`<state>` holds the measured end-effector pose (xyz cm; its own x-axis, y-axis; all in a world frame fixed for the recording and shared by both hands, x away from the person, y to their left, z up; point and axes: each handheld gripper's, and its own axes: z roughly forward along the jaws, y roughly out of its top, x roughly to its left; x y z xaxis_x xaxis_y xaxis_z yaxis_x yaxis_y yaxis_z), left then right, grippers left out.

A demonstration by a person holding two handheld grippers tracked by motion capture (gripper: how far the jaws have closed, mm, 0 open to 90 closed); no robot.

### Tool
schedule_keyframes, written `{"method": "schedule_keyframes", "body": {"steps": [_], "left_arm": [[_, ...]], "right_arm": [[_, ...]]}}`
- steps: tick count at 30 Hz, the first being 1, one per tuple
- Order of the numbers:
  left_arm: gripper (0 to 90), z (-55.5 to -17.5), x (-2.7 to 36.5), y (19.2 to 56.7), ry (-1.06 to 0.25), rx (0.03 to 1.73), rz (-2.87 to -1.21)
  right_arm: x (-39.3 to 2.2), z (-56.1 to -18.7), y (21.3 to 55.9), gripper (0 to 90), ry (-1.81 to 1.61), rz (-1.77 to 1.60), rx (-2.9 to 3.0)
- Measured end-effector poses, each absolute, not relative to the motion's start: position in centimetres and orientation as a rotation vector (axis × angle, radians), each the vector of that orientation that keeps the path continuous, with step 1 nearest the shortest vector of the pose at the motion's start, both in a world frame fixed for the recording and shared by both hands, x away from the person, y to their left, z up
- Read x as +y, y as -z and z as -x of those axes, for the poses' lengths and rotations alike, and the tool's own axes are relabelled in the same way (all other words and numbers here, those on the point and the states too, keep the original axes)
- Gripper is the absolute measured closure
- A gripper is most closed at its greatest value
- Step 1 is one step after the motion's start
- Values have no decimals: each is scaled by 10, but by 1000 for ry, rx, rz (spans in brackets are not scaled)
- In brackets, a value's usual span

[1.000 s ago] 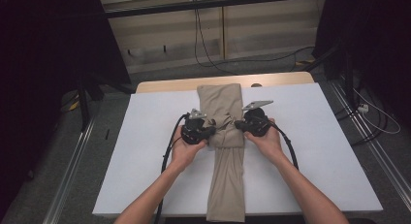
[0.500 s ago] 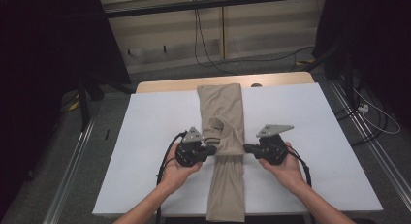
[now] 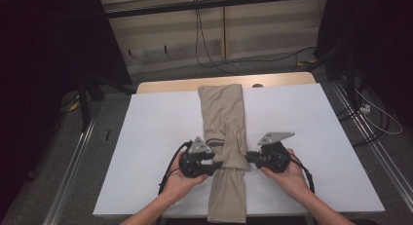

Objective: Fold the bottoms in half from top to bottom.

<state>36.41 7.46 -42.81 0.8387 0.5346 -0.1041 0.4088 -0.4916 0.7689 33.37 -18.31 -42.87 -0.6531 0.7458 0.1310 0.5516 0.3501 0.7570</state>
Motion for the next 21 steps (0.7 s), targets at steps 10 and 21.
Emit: {"method": "schedule_keyframes", "body": {"steps": [10,21], "left_arm": [[866,-397,49,446,-183,743,-2219],[876,-354,90,422,-94,659,-2141]], "right_arm": [[-173,-380,449,719,-1114,-1287,2354],[-177,-336,422,900,-1253,-1147,2366]]}}
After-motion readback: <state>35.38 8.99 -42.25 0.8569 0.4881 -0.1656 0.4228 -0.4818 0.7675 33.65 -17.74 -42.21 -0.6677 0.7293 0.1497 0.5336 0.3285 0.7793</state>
